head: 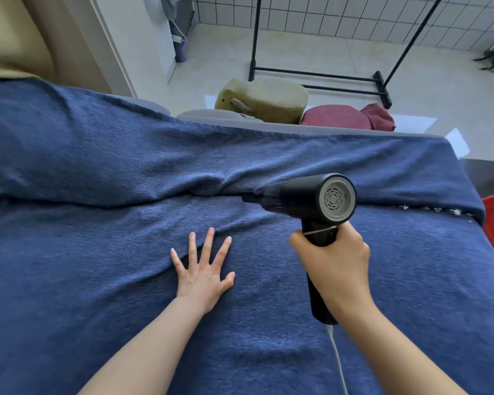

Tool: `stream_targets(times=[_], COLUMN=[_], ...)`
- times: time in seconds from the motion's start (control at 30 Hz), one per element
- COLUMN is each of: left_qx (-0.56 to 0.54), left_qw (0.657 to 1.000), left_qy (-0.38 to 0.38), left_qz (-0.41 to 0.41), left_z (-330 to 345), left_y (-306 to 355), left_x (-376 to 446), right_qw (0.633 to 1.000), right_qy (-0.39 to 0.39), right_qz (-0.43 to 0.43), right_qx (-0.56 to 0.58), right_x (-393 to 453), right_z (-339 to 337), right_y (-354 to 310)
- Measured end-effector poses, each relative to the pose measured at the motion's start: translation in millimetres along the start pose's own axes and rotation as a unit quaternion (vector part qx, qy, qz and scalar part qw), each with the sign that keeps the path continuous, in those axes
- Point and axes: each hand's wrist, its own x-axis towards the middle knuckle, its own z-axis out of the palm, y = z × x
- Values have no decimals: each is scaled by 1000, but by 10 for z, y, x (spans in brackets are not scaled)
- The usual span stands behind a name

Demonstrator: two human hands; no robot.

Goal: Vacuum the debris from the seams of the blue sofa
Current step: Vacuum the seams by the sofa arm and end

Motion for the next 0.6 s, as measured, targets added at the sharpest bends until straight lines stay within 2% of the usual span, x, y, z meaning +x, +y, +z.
stream_targets(times=[0.13, 0.6], left_qx=[-13, -16], left_qw=[998, 993], left_qy=[-52, -97], left_qz=[-27, -63], left_z=[-67, -91], left_y=[268, 408], left_x=[100, 140], right_qw=[1000, 1000], right_qy=[12, 6], right_qz=[7, 1], right_qx=[-9, -5], right_x=[98, 422], right_z=[-205, -325], right_y=[175, 307])
